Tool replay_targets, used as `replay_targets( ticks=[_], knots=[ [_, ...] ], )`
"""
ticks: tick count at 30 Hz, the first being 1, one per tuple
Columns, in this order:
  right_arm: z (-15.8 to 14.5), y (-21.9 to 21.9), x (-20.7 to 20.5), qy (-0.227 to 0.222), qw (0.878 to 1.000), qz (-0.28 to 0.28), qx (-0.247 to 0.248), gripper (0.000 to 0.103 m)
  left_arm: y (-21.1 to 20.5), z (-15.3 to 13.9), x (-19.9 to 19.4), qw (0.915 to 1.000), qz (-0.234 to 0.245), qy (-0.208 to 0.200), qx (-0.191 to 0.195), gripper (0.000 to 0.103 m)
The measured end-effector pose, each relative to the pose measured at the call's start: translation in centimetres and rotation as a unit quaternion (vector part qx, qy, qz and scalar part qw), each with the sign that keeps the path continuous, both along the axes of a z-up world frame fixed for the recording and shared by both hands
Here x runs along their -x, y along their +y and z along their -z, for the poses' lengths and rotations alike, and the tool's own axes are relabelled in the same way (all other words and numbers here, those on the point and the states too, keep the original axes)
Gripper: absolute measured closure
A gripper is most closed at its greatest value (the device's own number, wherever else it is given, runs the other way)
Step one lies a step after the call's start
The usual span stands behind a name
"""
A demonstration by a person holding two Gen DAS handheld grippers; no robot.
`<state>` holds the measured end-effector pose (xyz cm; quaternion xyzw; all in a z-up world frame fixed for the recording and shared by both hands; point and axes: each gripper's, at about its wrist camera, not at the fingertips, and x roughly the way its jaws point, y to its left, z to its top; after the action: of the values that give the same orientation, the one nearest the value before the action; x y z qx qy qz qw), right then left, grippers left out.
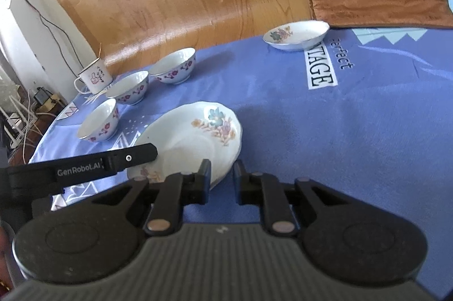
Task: Organize plates and bowls
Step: 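Lift the second plate with the right gripper and carry it toward the first plate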
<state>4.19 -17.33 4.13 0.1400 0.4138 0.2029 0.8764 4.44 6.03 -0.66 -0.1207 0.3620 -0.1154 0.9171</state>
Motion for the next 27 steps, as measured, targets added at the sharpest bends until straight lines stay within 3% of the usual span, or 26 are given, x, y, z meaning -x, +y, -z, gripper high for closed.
replay_targets(
  ticks=[8, 17, 27],
  knots=[
    [-0.8, -1.4, 3.0, -0.016, 1.000, 0.001, 0.025, 0.084, -2.1, -0.1, 1.6, 0.9993, 0.036, 0.006, -0.008, 0.089],
    [-1.1, -3.6, 5.6, -0.006, 0.999, 0.031, 0.037, 0.083, -4.9, 0.4, 3.0, 0.9965, 0.081, 0.010, -0.016, 0.088],
    [-1.5, -4.7, 7.3, -0.007, 0.998, 0.043, 0.046, 0.083, -6.5, 0.7, 4.0, 0.9946, 0.100, 0.013, -0.023, 0.086]
  ],
)
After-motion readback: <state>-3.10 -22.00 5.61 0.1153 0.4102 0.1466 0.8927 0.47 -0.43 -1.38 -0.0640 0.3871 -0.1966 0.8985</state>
